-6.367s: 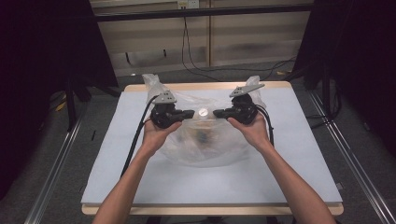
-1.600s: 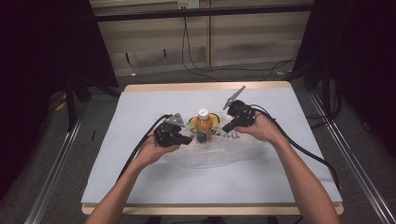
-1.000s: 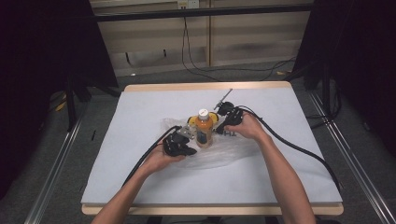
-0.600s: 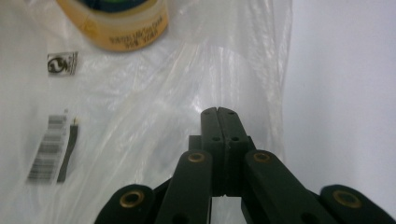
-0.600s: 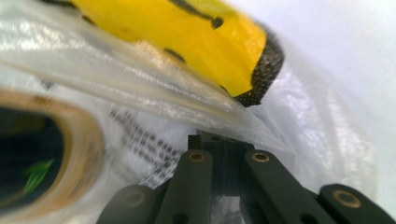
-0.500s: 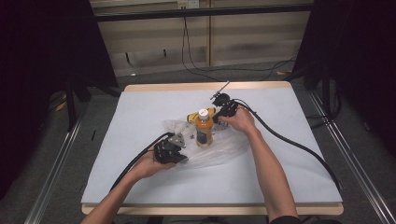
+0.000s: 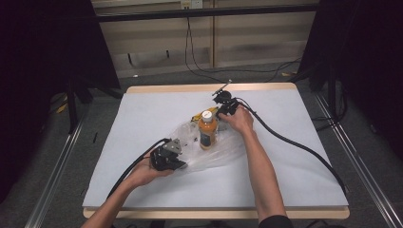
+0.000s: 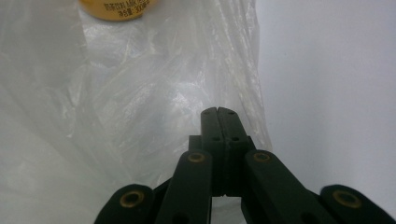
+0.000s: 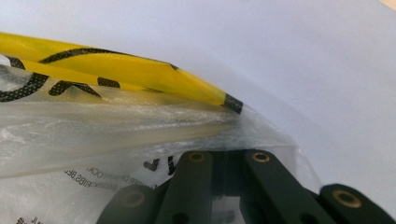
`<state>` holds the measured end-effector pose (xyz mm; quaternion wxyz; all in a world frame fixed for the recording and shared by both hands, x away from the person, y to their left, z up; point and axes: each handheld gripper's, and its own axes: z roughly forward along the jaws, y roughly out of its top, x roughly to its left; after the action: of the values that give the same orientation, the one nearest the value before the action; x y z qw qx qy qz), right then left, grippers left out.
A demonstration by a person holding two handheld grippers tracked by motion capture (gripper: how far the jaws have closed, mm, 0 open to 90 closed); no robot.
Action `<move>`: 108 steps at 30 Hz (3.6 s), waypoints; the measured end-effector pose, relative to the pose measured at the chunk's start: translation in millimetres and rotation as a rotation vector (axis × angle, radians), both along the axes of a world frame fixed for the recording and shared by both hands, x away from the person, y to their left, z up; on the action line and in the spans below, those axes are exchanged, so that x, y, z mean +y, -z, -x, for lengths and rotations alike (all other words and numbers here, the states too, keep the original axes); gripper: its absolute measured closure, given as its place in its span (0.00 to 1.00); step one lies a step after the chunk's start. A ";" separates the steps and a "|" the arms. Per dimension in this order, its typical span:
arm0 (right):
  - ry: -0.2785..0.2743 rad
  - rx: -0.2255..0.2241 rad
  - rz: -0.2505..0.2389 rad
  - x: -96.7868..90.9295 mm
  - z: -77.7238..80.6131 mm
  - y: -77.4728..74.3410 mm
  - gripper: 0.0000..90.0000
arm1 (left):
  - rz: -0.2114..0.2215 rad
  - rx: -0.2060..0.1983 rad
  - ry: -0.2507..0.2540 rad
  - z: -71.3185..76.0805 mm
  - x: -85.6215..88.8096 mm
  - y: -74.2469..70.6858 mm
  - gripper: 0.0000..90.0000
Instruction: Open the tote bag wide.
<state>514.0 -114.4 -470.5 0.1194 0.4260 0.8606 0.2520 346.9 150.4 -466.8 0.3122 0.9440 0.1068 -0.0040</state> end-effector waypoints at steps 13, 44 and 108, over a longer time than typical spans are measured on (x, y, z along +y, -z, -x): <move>-0.114 -0.034 -0.104 -9.8 32.9 -22.6 1.00 | 0.142 0.028 -0.120 -10.9 8.4 0.5 1.00; -0.249 -0.061 -0.085 -59.5 157.0 -4.9 1.00 | 0.189 -0.008 -0.313 -34.2 23.1 7.9 1.00; 0.148 -0.570 -0.422 -167.1 279.4 -45.7 0.03 | 0.556 -0.272 -0.561 64.0 107.5 -15.8 0.04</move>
<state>234.6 -281.5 -424.8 0.2817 0.4150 0.6889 0.5234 283.0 257.9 -451.0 0.5553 0.7500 0.3123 0.1774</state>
